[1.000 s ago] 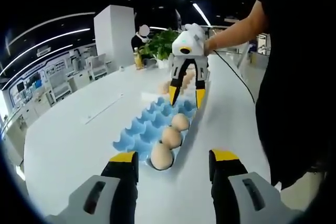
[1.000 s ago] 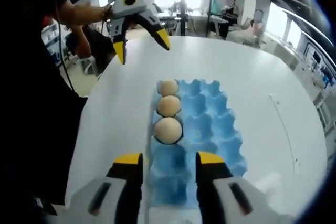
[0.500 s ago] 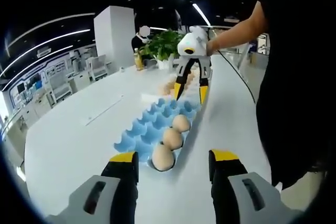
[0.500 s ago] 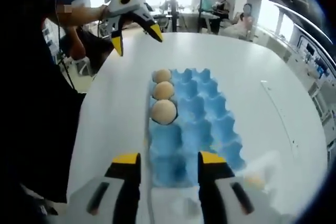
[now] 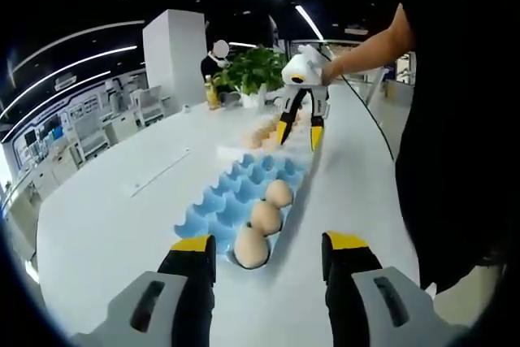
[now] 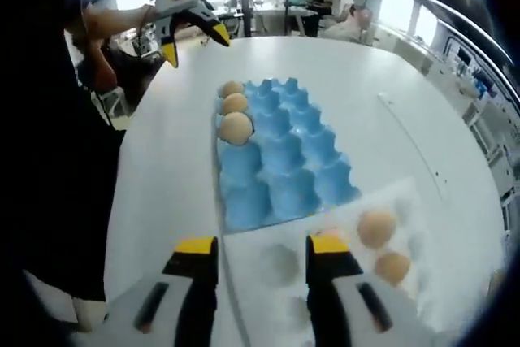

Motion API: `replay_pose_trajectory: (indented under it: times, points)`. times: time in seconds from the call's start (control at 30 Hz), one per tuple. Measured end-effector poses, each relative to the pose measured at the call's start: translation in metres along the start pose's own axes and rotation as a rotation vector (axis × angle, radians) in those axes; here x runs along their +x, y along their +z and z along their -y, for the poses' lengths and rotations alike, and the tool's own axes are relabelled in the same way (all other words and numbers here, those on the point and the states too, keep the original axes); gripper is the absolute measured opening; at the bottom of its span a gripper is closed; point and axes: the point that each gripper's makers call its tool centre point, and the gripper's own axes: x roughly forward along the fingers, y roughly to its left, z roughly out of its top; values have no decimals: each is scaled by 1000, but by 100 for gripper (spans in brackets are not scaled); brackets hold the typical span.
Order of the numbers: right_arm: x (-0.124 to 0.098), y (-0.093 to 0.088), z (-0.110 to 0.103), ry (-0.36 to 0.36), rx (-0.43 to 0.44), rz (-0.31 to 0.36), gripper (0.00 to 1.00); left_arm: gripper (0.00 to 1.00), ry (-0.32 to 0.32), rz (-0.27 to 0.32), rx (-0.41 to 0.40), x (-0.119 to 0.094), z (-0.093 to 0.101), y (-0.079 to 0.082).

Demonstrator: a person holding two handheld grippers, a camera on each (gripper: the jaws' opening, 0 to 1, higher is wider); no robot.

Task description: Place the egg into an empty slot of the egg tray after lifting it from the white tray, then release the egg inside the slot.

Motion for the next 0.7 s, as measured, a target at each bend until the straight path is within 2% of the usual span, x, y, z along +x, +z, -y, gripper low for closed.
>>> replay_pose_trajectory:
  times: [0.17, 0.7]
  points:
    - [-9, -20, 0, -15, 25, -29, 44, 52, 1, 0, 5, 1, -1, 0]
    - [-61, -93, 22, -124, 129, -141, 43, 52, -3, 2, 1, 3, 1, 2]
